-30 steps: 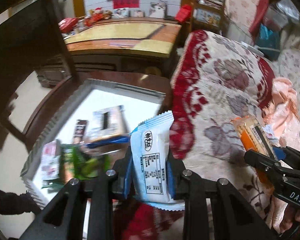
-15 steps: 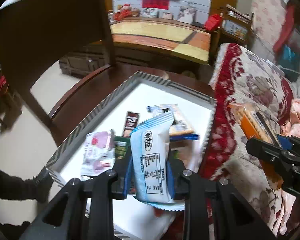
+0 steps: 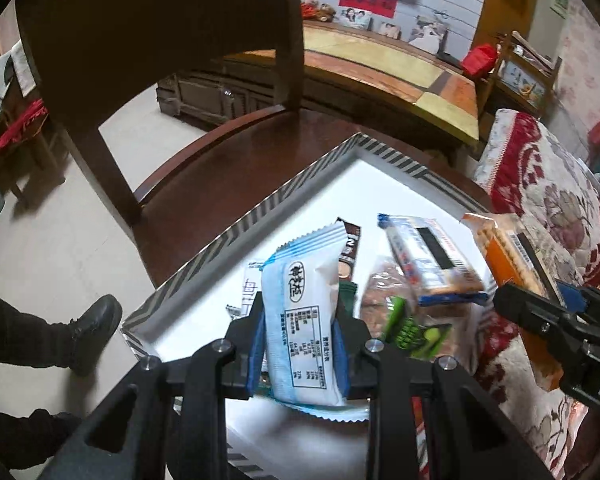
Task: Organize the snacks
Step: 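Carry the snack bar and cracker box over the white tray, then open both tools to drop the packets into the tray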
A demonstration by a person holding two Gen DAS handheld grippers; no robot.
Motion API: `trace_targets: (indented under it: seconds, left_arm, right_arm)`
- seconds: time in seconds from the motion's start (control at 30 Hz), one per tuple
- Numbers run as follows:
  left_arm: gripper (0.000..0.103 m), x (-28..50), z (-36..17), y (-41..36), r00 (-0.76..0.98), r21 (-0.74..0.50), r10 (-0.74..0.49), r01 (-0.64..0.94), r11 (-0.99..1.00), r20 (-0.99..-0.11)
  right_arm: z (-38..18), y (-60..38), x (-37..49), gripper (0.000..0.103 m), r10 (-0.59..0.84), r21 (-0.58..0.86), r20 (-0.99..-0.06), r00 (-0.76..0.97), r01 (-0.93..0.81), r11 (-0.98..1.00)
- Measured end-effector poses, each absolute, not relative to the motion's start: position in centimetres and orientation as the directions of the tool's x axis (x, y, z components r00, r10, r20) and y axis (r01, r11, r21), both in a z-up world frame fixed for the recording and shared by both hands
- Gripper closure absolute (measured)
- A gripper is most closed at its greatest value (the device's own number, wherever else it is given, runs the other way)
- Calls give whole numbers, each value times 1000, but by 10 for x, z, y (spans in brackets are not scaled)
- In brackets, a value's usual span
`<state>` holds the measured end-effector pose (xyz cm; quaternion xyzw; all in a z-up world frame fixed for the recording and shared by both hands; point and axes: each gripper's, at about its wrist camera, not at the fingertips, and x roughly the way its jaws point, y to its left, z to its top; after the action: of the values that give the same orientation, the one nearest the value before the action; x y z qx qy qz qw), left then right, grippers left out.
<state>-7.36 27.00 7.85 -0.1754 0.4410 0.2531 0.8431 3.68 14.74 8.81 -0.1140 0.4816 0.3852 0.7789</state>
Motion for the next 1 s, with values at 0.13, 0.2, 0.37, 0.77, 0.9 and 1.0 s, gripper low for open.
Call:
trace_targets:
  seconds: [0.13, 0.2, 0.37, 0.77, 0.9, 1.0]
  left_arm:
    - [73, -71, 72, 275, 470, -72, 273, -594, 801, -840]
    - [72, -69, 71, 276, 467, -67, 277, -595, 801, -840]
    - [72, -61, 66, 280, 457, -63, 278, -602, 796, -845]
    - [72, -47, 54, 293, 416, -28, 314, -638, 770, -853]
    - [55, -45, 53, 294, 412, -27, 318, -645, 764, -854]
    - [32, -47, 51, 296, 411, -48, 302, -654, 755, -860]
  right_arm:
    - [81, 161, 39, 50, 482, 190, -847, 224, -719, 668]
    - [79, 166, 40, 50, 478, 185, -850, 223, -723, 666]
    - [73, 182, 45, 50, 462, 170, -859, 220, -729, 664]
    - [52, 204, 41, 50, 384, 55, -886, 258, -765, 641]
    - [54, 204, 35, 44, 390, 46, -886, 253, -787, 615]
    - [58, 201, 33, 43, 408, 59, -879, 248, -791, 609]
